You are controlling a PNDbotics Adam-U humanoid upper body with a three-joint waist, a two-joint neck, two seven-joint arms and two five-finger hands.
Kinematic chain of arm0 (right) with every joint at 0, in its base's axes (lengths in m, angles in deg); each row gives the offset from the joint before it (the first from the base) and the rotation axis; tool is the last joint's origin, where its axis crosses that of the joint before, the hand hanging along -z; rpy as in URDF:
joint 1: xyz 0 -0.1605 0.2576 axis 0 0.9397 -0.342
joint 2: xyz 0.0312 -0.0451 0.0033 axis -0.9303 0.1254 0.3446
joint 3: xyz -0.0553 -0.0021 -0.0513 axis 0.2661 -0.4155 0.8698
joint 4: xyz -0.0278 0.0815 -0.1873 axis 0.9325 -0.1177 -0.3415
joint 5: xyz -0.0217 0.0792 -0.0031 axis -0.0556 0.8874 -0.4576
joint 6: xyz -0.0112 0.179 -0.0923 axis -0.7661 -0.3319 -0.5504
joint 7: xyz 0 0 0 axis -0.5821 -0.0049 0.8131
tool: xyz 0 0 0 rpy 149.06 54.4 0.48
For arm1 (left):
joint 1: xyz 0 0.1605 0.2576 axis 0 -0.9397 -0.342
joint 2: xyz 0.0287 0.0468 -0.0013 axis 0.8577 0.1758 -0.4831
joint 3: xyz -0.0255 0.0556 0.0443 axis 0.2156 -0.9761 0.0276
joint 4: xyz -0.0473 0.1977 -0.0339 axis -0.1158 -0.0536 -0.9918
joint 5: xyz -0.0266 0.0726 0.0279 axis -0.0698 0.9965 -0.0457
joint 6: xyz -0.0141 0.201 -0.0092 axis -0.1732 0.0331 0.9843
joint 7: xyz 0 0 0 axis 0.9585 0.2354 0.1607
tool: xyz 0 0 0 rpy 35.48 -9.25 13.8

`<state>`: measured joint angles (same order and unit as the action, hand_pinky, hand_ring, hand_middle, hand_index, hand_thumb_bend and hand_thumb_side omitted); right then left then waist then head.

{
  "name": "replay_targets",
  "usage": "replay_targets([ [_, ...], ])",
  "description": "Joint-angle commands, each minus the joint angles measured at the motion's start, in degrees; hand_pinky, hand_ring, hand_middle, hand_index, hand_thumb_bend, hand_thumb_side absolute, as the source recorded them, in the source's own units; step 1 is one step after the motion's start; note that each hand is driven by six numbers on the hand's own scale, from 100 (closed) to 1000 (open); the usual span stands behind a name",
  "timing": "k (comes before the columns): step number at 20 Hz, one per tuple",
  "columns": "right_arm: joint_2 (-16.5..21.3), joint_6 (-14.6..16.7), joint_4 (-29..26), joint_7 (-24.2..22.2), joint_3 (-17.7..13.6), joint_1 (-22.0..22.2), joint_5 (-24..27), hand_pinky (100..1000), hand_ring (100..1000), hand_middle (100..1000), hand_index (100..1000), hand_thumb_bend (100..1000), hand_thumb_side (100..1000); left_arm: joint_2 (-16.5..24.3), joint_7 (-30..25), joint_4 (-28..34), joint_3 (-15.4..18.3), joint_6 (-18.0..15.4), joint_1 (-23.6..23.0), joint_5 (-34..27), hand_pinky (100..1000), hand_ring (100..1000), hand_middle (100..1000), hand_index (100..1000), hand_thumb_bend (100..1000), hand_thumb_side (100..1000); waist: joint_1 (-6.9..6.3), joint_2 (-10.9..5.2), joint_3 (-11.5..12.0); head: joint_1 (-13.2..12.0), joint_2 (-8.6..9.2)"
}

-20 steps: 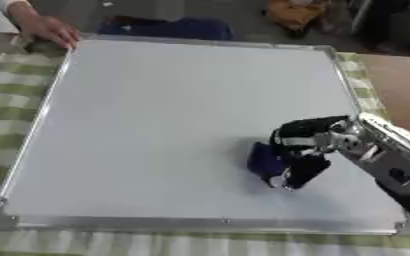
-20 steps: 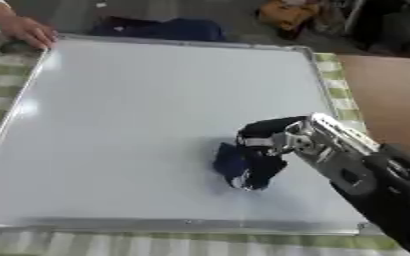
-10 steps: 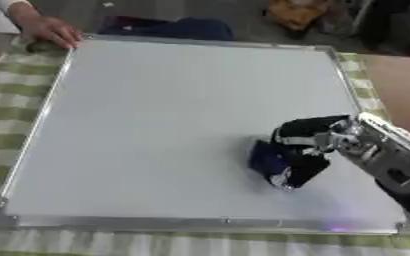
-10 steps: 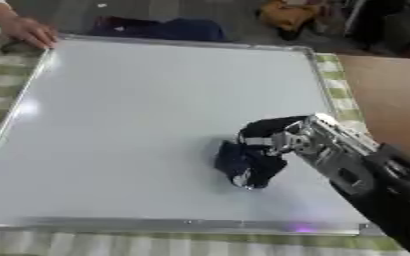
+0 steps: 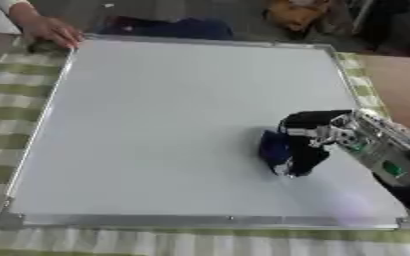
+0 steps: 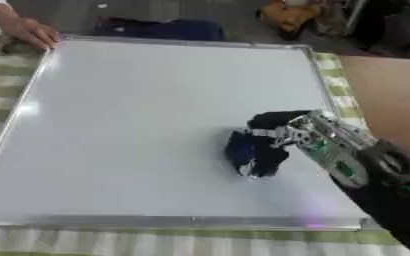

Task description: Wipe the whiteboard clean with a brush.

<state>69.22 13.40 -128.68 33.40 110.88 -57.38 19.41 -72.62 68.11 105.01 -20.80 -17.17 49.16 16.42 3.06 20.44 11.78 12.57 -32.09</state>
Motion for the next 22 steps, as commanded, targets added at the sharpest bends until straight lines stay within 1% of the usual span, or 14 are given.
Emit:
replay_targets([
  [1, 0.92, -0.32, 4.69, 1.22, -0.27, 0.45, -2.82, 674, 808, 716, 253, 152, 548, 0.49, -0.15, 1.07, -0.02, 0.05, 0.36, 0.16, 647, 799, 777, 813, 197, 1000, -0.36, -0.56, 0.0, 0.04, 0.53],
  [5, 0.57, -0.68, 7.57, 2.84, -1.28, 0.23, -3.89, 670, 805, 691, 251, 132, 536, 0.51, -0.18, 1.07, 0.0, 0.05, 0.38, 0.19, 647, 799, 777, 814, 197, 1000, -0.41, -0.54, 0.0, -0.01, 0.57],
  [9, 0.39, -0.93, 8.95, 4.04, -1.95, -0.05, -3.84, 667, 801, 687, 248, 116, 536, 0.5, -0.22, 1.07, -0.01, 0.07, 0.34, 0.2, 647, 799, 777, 814, 195, 1000, -0.42, -0.53, 0.02, -0.03, 0.6],
  [14, 0.29, -1.91, 9.82, 4.49, -2.97, -0.61, -2.63, 663, 797, 681, 246, 100, 543, 0.54, -0.26, 1.07, 0.0, 0.08, 0.35, 0.24, 647, 799, 777, 813, 195, 1000, -0.41, -0.54, -0.01, -0.07, 0.72],
  [22, -0.29, -3.63, 13.34, 4.91, -4.61, -2.03, -1.58, 658, 791, 676, 247, 100, 550, 0.56, -0.35, 1.07, 0.01, 0.06, 0.4, 0.26, 647, 799, 777, 814, 193, 1000, -0.35, -0.39, 0.22, -0.18, 0.86],
])
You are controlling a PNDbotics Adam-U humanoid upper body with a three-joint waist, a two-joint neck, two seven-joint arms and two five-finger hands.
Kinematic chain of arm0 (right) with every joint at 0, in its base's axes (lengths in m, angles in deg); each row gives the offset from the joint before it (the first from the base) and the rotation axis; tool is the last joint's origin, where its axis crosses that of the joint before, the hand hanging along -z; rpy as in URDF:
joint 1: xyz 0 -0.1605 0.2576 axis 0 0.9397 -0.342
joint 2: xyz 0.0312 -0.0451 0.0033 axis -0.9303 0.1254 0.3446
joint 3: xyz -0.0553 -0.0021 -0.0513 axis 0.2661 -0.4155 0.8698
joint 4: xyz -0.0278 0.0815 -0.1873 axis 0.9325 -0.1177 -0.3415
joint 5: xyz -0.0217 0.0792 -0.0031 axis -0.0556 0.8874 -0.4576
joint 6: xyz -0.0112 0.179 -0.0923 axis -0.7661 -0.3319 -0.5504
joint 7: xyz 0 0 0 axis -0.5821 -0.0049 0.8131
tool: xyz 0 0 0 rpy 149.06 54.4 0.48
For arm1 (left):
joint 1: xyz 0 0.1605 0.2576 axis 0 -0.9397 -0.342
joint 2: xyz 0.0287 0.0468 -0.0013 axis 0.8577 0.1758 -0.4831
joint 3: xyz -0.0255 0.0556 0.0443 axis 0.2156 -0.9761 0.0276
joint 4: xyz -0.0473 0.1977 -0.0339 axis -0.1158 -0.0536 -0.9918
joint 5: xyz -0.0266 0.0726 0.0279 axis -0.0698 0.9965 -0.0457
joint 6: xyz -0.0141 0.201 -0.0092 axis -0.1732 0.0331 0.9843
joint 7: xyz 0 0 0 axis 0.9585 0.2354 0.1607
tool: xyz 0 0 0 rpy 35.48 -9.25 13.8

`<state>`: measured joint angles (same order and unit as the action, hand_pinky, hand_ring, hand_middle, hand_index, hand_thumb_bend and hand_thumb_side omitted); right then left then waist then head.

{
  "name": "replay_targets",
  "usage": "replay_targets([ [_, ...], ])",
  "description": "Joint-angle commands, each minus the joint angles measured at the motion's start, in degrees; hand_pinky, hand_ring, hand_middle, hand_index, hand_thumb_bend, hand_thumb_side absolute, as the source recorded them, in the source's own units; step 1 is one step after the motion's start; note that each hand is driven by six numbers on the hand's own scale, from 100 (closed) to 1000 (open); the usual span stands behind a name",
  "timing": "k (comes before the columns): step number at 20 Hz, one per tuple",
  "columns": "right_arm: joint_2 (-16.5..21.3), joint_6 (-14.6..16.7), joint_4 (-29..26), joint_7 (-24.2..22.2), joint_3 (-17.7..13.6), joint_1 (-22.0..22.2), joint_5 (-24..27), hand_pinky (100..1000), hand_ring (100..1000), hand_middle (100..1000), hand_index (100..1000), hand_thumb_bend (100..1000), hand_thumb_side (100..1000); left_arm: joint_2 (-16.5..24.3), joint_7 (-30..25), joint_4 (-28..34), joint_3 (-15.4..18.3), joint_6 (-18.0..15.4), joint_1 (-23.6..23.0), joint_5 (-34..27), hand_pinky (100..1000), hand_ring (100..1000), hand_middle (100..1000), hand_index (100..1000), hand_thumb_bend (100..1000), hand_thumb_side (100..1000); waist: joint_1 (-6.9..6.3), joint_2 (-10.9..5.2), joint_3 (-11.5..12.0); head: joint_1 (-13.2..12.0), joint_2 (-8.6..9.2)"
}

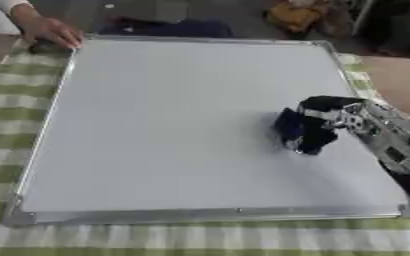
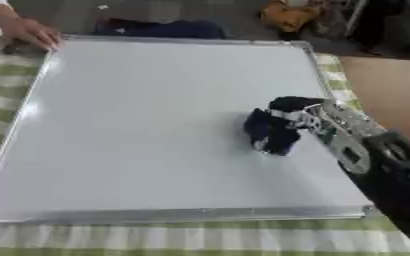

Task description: Wipe the whiteboard clean with a brush.

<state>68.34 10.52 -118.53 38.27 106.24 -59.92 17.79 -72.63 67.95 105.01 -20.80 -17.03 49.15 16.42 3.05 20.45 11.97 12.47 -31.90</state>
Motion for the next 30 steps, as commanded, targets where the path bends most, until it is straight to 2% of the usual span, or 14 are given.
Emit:
replay_targets([
  [1, 0.61, -0.86, 3.35, 0.17, -0.09, 0.41, 0.0, 656, 789, 674, 246, 100, 550, 0.56, -0.19, 1.07, 0.0, -0.09, 0.45, 0.25, 647, 799, 777, 813, 192, 1000, -0.32, -0.4, 0.03, -0.09, 0.66],
  [11, 0.61, -4.02, 4.67, 1.82, -1.09, -0.56, -0.69, 629, 773, 662, 249, 100, 529, 0.6, -0.28, 1.07, -0.04, -0.18, 0.55, 0.18, 647, 799, 777, 813, 194, 1000, -0.34, -0.79, -0.1, -0.19, 0.54],
  [18, 0.67, -4.97, 5.93, 2.48, -1.7, -0.87, -1.78, 625, 771, 654, 251, 100, 515, 0.65, -0.32, 1.07, -0.05, -0.13, 0.57, 0.18, 647, 798, 776, 813, 196, 1000, -0.29, -1.17, -0.27, -0.31, 0.5],
  [23, 0.69, -4.05, 5.36, 2.1, -1.56, -0.65, -0.67, 579, 726, 521, 234, 100, 473, 0.63, -0.34, 1.07, -0.07, -0.1, 0.53, 0.14, 647, 799, 776, 813, 197, 1000, -0.3, -1.42, -0.45, -0.44, 0.42],
  [26, 0.74, -2.99, 3.39, 0.75, -1.13, -0.07, 1.73, 560, 687, 450, 221, 100, 435, 0.58, -0.4, 1.07, -0.09, -0.05, 0.49, 0.12, 647, 798, 776, 813, 198, 1000, -0.36, -1.6, -0.51, -0.57, 0.39],
  [28, 0.92, -2.57, 1.0, -0.23, -0.91, 0.47, 3.87, 552, 663, 396, 208, 100, 347, 0.57, -0.42, 1.07, -0.09, -0.05, 0.47, 0.12, 647, 798, 776, 813, 199, 1000, -0.42, -1.75, -0.53, -0.67, 0.32],
  [30, 1.15, -2.61, -1.65, -1.21, -0.76, 0.99, 6.01, 547, 651, 382, 203, 100, 291, 0.54, -0.47, 1.07, -0.11, -0.04, 0.47, 0.08, 647, 798, 776, 813, 199, 1000, -0.45, -1.93, -0.54, -0.78, 0.3],
])
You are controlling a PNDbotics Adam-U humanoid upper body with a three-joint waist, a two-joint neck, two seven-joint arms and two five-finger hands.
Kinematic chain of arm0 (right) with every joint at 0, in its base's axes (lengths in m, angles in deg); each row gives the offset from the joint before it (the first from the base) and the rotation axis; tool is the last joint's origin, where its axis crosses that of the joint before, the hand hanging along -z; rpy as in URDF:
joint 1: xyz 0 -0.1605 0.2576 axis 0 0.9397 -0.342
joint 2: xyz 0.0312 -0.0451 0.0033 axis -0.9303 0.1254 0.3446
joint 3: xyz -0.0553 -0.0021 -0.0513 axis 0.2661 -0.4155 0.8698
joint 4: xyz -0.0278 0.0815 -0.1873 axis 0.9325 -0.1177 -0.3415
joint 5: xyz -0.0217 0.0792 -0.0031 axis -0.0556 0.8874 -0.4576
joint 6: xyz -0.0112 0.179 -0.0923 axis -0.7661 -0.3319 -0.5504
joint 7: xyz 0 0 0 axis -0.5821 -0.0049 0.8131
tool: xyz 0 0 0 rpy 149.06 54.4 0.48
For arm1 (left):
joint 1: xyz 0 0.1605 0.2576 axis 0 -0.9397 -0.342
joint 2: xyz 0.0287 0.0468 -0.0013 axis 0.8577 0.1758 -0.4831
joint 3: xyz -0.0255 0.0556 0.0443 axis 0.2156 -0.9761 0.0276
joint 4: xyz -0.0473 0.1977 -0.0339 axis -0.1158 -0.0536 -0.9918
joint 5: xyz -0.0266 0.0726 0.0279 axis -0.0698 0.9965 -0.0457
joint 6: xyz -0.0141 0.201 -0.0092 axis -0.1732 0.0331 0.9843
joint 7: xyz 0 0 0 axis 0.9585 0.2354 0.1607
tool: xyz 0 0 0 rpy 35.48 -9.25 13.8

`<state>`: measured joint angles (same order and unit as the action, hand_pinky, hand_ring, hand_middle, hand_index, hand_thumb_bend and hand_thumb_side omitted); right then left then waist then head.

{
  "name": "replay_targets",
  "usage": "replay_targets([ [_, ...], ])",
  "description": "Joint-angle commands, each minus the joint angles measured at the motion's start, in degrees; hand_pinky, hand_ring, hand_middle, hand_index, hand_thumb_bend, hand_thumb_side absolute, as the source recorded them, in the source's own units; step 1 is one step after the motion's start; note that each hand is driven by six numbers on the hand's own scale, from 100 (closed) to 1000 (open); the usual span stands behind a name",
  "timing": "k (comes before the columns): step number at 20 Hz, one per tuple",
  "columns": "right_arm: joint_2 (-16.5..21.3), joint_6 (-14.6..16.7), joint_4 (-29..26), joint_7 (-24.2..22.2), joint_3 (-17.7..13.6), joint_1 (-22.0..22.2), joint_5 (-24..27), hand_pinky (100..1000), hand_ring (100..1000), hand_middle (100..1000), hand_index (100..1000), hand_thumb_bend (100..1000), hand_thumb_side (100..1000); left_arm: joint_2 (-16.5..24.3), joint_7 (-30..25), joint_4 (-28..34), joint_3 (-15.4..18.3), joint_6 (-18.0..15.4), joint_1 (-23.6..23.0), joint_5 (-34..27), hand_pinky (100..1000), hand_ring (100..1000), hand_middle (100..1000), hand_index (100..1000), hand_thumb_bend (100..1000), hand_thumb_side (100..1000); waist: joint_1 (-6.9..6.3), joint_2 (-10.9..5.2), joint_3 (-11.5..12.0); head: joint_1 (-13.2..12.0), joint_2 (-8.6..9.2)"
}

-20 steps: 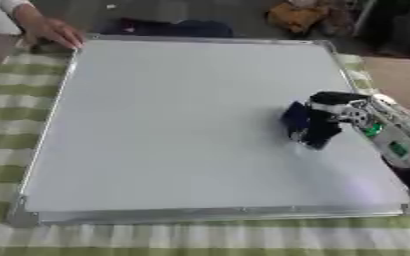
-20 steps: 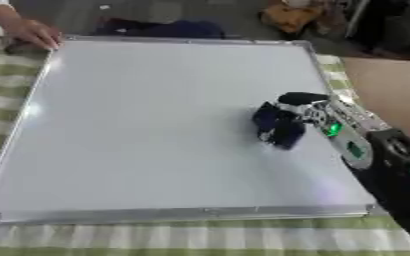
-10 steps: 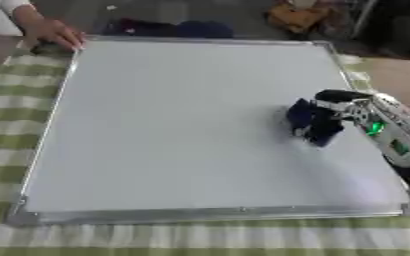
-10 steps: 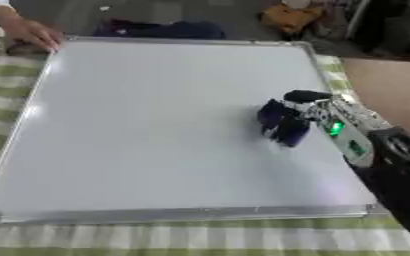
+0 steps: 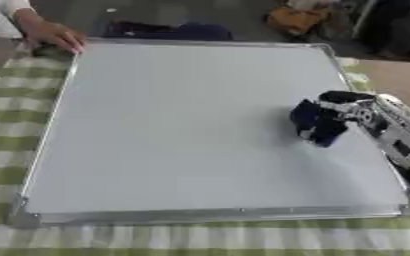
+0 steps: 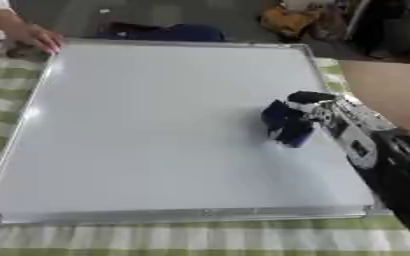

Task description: Wipe the whiteboard clean with a brush.

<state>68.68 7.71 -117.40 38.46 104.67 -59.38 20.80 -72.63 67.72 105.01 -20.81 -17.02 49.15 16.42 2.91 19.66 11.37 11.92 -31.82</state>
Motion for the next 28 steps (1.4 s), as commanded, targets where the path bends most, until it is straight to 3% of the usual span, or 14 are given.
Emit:
replay_targets([
  [1, 0.92, 0.0, -3.97, -1.84, 0.77, 0.64, 4.02, 546, 648, 378, 202, 100, 275, 0.52, -0.27, 1.07, -0.11, -0.05, 0.45, 0.07, 647, 798, 776, 813, 200, 1000, -0.31, -1.23, 0.04, -0.28, 0.21],
  [12, 1.93, -3.03, -16.28, -4.01, 0.15, 2.37, 11.73, 535, 615, 347, 195, 100, 271, 0.47, -0.46, 1.07, -0.13, 0.05, 0.31, -0.02, 647, 798, 775, 813, 202, 1000, -0.18, -2.03, -0.26, -1.26, -0.4],
  [18, 0.79, -3.53, -22.92, -5.54, 1.45, 1.78, 13.36, 534, 606, 339, 192, 100, 284, 0.37, -0.5, 1.07, -0.17, 0.05, 0.33, -0.09, 646, 798, 775, 813, 203, 1000, -0.04, -2.1, -0.22, -1.27, -0.73],
  [22, -1.4, -3.68, -23.79, -6.92, 2.86, 0.12, 12.19, 535, 606, 340, 191, 100, 288, 0.26, -0.67, 1.07, -0.28, 0.1, 0.32, -0.15, 646, 798, 775, 812, 203, 1000, -0.04, -2.04, -0.07, -0.95, -0.88],
  [28, -3.98, 3.13, -20.7, -7.96, 6.01, -2.46, 6.27, 557, 633, 355, 197, 100, 239, 0.25, -0.82, 1.07, -0.35, 0.03, 0.48, -0.22, 646, 799, 776, 812, 203, 1000, -0.06, -1.68, 0.52, -0.38, -1.3],
])
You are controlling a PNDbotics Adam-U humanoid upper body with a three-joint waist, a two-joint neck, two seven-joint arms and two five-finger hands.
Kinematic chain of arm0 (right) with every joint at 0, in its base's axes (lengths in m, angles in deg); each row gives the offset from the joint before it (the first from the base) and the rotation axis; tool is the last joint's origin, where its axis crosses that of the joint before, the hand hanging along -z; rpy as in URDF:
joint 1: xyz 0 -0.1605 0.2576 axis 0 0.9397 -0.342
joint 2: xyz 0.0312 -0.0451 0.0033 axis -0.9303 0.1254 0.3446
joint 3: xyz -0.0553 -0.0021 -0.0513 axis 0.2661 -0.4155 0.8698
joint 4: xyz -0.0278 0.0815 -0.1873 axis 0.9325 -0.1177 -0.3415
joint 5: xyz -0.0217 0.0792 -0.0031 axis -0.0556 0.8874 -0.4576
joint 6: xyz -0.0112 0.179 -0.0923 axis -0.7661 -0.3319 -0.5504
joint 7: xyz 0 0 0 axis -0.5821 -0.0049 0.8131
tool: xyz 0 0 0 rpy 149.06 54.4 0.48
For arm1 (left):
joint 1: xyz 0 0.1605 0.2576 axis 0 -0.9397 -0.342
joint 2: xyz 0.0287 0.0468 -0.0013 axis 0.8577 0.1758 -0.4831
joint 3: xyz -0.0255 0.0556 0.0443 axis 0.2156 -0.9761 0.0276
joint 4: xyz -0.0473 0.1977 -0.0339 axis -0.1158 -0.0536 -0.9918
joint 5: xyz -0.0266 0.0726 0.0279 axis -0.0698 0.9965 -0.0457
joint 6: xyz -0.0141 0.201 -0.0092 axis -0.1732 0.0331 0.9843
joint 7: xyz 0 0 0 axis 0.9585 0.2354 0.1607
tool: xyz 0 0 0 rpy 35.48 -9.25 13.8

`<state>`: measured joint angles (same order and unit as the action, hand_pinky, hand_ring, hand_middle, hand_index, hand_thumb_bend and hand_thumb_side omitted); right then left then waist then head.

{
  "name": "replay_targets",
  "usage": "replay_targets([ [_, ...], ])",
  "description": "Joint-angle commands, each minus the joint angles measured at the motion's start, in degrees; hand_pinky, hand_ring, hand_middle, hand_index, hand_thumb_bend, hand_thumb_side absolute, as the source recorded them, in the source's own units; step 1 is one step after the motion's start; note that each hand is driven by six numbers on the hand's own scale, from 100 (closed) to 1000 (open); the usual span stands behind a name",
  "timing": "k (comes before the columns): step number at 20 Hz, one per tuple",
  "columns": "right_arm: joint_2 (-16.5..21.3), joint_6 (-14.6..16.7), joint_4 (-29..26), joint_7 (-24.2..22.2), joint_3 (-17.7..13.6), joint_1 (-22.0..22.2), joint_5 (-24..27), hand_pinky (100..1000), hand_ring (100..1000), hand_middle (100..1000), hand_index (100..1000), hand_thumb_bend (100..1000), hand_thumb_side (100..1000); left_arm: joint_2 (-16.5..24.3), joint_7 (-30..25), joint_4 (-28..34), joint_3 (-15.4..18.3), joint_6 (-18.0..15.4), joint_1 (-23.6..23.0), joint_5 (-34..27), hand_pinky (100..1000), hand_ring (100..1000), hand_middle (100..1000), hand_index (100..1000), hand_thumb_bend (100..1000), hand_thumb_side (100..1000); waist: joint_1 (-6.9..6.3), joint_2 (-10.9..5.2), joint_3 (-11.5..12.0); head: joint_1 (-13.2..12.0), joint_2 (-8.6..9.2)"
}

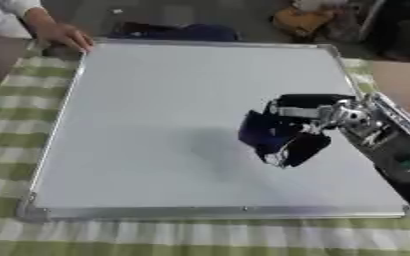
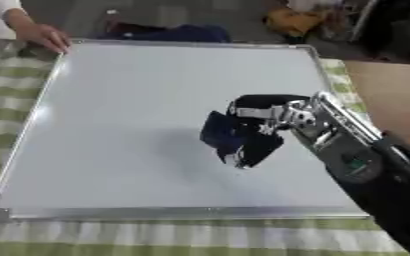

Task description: Wipe the whiteboard clean with a brush.

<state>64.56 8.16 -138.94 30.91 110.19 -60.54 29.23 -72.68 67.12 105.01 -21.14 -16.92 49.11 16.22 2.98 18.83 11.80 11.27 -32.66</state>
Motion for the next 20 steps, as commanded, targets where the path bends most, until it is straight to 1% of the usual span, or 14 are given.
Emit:
replay_targets([
  [1, -0.14, 3.97, 1.57, -0.59, 0.76, -1.65, -2.7, 559, 635, 357, 197, 100, 234, 0.32, -0.22, 1.07, -0.02, -0.09, 0.55, -0.02, 646, 799, 776, 812, 203, 1000, -0.12, -0.78, 0.16, 0.31, -0.52],
  [5, -1.02, 8.15, 3.61, -1.45, 1.59, -3.02, -4.5, 566, 647, 368, 200, 100, 230, 0.3, -0.28, 1.07, -0.1, -0.09, 0.64, -0.04, 645, 799, 776, 812, 203, 1000, -0.04, -0.52, 0.29, 0.46, -0.51],
  [11, -2.68, 11.41, 6.57, -2.53, 3.06, -4.67, -7.1, 578, 663, 392, 211, 100, 236, 0.26, -0.38, 1.07, -0.19, -0.06, 0.75, -0.1, 645, 799, 776, 812, 202, 1000, -0.09, -0.31, 0.6, 0.7, -0.28],
  [12, -2.91, 11.78, 6.88, -2.57, 3.22, -4.81, -7.45, 580, 666, 403, 215, 100, 252, 0.26, -0.38, 1.07, -0.19, -0.05, 0.75, -0.1, 645, 799, 776, 812, 202, 1000, -0.1, -0.28, 0.63, 0.7, -0.26],
  [14, -3.4, 12.29, 7.38, -2.46, 3.56, -5.11, -8.36, 589, 682, 460, 231, 100, 301, 0.21, -0.41, 1.07, -0.23, -0.03, 0.77, -0.12, 645, 799, 776, 812, 201, 1000, -0.12, -0.21, 0.65, 0.75, -0.22],
  [17, -3.98, 12.83, 7.96, -2.22, 4.06, -5.31, -9.75, 603, 709, 553, 251, 100, 401, 0.15, -0.48, 1.07, -0.27, 0.01, 0.77, -0.12, 645, 800, 776, 812, 200, 1000, -0.12, -0.13, 0.62, 0.86, -0.1],
  [18, -4.13, 12.98, 8.12, -2.27, 4.18, -5.35, -9.94, 610, 720, 591, 257, 100, 447, 0.15, -0.48, 1.07, -0.27, 0.01, 0.76, -0.12, 644, 800, 776, 812, 200, 1000, -0.12, -0.11, 0.61, 0.9, -0.07],
  [19, -4.25, 13.11, 8.27, -2.38, 4.27, -5.37, -10.04, 615, 728, 615, 260, 100, 507, 0.15, -0.48, 1.07, -0.27, 0.0, 0.75, -0.12, 644, 800, 776, 812, 200, 1000, -0.14, -0.11, 0.59, 0.93, -0.06],
  [20, -4.34, 13.17, 8.37, -2.48, 4.32, -5.4, -10.08, 623, 741, 664, 255, 100, 579, 0.15, -0.47, 1.07, -0.26, -0.01, 0.74, -0.12, 644, 800, 776, 812, 200, 1000, -0.15, -0.11, 0.58, 0.96, -0.04],
])
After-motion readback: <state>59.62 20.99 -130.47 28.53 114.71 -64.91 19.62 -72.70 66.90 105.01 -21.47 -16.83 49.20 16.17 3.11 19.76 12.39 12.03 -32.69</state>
